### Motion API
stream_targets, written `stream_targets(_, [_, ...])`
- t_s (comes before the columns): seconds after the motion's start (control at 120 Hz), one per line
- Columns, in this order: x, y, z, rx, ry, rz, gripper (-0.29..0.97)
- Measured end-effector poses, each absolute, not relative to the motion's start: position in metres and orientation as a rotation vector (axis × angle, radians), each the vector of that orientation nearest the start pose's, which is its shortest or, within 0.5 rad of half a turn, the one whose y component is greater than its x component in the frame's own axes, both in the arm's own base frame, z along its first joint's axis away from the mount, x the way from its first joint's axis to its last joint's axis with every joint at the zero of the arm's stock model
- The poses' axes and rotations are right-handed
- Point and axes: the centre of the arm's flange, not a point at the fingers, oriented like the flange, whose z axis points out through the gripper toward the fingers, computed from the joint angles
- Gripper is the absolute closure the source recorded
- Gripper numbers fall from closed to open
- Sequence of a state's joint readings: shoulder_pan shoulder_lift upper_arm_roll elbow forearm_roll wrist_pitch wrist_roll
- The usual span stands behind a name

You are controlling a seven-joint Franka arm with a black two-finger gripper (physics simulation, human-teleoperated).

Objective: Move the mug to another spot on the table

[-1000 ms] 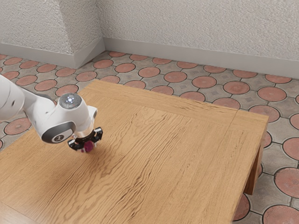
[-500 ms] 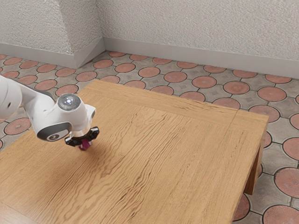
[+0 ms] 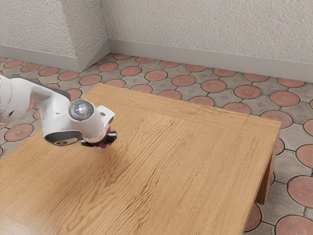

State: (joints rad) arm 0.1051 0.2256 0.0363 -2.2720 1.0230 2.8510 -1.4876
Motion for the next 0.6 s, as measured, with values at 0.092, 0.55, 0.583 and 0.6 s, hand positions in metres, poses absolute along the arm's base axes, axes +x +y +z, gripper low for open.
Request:
stream_targets(0.092, [0.546,0.005,0.28,-2.766,-0.879,-0.801,0.66])
stream_targets(0.55, [0.515,-0.073,0.259,-2.915,-0.624,-0.777,0.72])
stream_targets(0.583, [0.511,-0.073,0.256,-2.917,-0.623,-0.764,0.72])
stream_targets(0.6, [0.51,-0.073,0.254,-2.918,-0.622,-0.758,0.72])
